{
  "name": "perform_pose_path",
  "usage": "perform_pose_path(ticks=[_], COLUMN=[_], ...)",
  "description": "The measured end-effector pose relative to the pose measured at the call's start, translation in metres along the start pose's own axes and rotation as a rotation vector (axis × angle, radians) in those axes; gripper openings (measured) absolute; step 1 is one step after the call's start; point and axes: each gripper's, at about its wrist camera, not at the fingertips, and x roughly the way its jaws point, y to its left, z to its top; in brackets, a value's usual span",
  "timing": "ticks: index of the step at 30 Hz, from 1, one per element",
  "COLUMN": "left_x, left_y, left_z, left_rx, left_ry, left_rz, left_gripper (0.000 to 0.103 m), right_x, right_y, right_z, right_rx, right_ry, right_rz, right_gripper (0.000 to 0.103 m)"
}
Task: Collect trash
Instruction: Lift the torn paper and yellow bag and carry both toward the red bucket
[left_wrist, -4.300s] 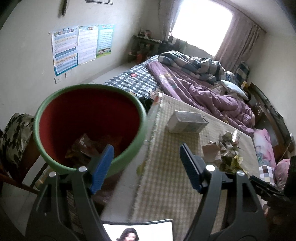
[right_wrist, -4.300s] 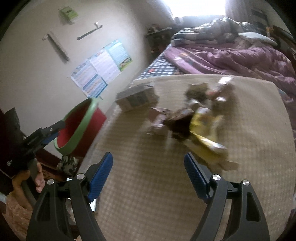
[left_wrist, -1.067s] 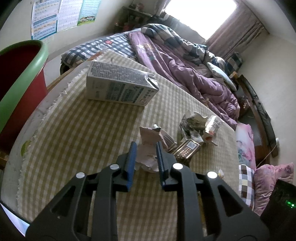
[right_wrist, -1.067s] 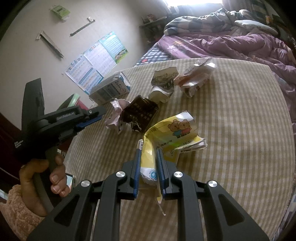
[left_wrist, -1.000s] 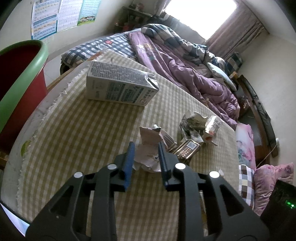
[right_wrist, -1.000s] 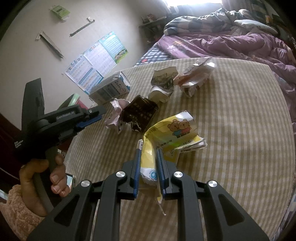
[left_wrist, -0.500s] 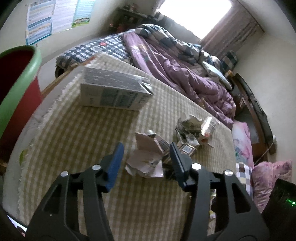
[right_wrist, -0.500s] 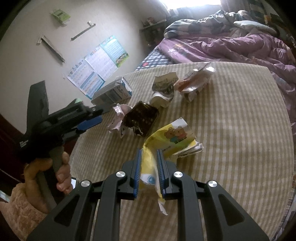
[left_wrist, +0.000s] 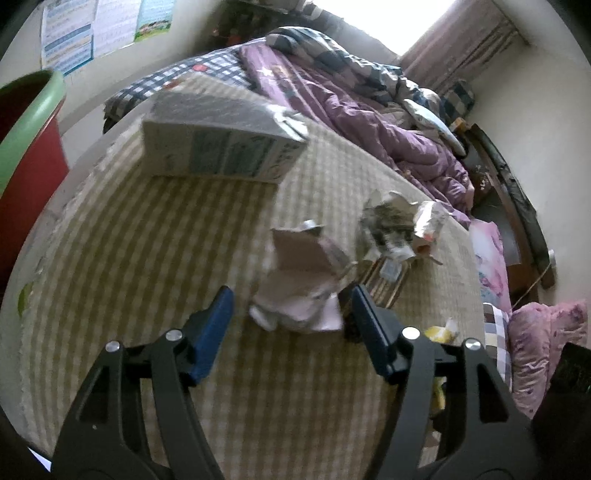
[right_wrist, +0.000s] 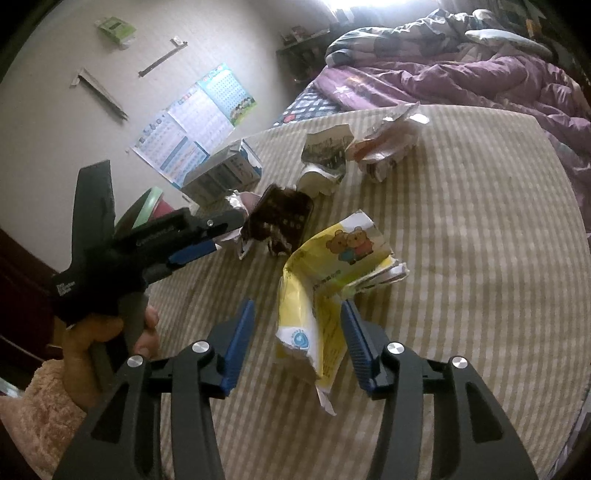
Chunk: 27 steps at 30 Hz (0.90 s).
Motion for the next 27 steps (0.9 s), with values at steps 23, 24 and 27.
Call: perform_pose_path(ticks=[23, 24, 27], left_x=[-0.004, -0.007, -0.019], left_y=[-0.016, -0.016, -0.018], left_z=[-0.001, -0.001, -0.001], left_rx=[0.101, 0.100, 0.099], left_ry=[-0.020, -0.029, -0.057], left_rz=[0.036, 0.035, 0.036], left_gripper=[0.046, 0.046, 0.046], right_x=[0.014, 0.016, 0.020], right_y=[0.008, 0.008, 0.009], right_z=[0.002, 0.002, 0.000], right_rx=[-0.003, -0.005, -0.009], right_ry=[0.025, 0.032, 0.042], right_rz=[-0.027, -0.034, -0.040], right_gripper=[0.049, 0.049, 0.026])
